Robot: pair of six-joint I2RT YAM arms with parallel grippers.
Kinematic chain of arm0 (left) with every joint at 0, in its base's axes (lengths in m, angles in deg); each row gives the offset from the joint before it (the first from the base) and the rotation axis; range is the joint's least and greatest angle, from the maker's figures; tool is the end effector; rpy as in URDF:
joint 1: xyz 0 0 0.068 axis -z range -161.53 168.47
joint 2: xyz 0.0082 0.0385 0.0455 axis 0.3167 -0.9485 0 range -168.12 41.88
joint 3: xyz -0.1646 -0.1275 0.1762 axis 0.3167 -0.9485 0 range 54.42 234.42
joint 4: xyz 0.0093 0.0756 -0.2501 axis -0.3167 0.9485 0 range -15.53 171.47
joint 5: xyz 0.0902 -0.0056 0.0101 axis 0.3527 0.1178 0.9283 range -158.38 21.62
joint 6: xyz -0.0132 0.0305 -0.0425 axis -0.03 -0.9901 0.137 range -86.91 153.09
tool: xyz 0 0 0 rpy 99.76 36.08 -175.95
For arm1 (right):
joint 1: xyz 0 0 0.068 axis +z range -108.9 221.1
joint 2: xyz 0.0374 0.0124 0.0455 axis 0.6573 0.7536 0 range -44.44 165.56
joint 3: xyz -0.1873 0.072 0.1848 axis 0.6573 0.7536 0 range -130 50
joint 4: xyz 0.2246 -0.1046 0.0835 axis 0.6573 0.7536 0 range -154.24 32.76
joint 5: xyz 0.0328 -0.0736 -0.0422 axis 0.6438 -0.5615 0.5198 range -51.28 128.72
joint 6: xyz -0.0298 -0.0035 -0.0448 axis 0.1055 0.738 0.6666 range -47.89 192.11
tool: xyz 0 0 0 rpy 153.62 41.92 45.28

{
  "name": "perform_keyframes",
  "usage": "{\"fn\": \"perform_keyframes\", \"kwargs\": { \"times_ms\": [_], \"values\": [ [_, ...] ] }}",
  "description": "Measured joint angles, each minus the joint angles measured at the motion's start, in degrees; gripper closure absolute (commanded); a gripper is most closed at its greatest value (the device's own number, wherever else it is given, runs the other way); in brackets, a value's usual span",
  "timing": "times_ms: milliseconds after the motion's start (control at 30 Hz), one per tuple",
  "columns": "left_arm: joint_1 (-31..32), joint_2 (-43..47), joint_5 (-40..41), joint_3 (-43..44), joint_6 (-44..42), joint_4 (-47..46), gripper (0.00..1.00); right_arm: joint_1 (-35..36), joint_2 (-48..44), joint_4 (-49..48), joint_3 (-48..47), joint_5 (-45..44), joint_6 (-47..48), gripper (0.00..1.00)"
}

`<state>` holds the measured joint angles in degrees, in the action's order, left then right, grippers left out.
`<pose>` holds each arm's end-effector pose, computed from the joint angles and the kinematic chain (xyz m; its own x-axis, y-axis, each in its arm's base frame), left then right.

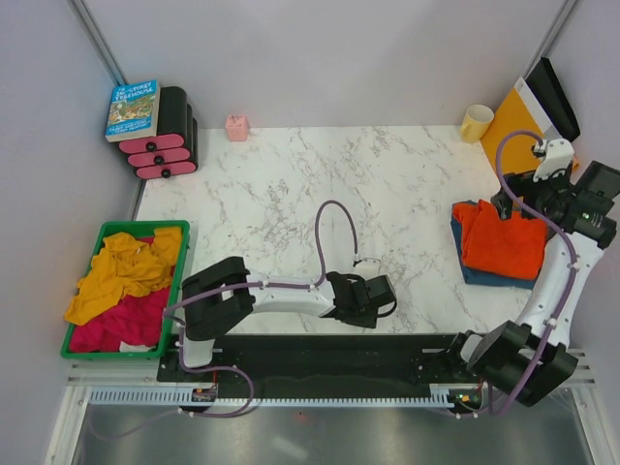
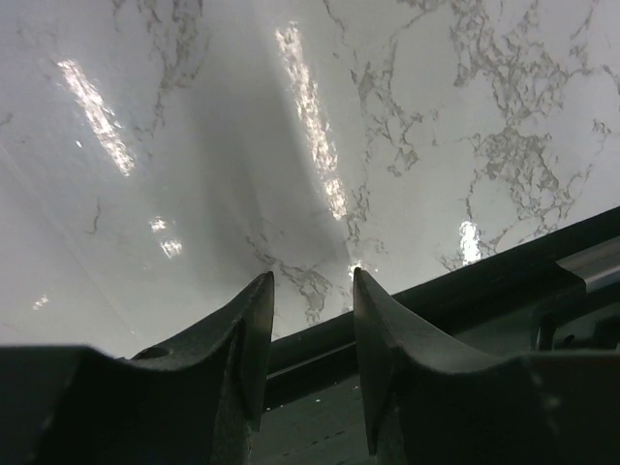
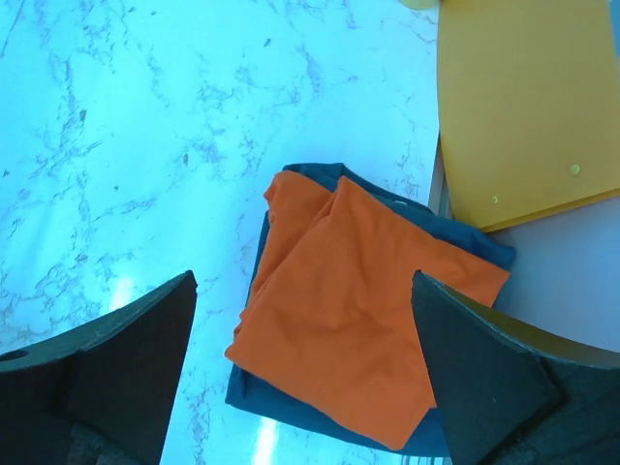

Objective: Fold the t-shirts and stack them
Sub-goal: Put the neatly folded tshirt into the corner of the board with the right arm

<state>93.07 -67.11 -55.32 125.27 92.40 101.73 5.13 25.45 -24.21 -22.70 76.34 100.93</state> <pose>0.1088 -0.3651 0.1601 -0.9093 0.1471 -0.3892 0.2591 0.9321 -0.2531 0.2170 -0.1306 0.3715 -0.4636 -0.1353 -0.8756 -0.1732 0.9830 -0.0602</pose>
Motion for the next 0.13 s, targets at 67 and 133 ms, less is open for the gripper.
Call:
{"fn": "perform_keyframes", "kwargs": {
  "times_ms": [67,133],
  "values": [
    [0.8,0.0,0.3,-0.2,0.0,-0.5,0.54,0.9,-3.4,1.2,1.8,0.1,1.4,0.02],
    [1.5,0.2,0.4,-0.5,0.0,-1.3,0.54,1.4,-5.8,2.4,4.0,-0.2,1.9,0.02]
  ]
}}
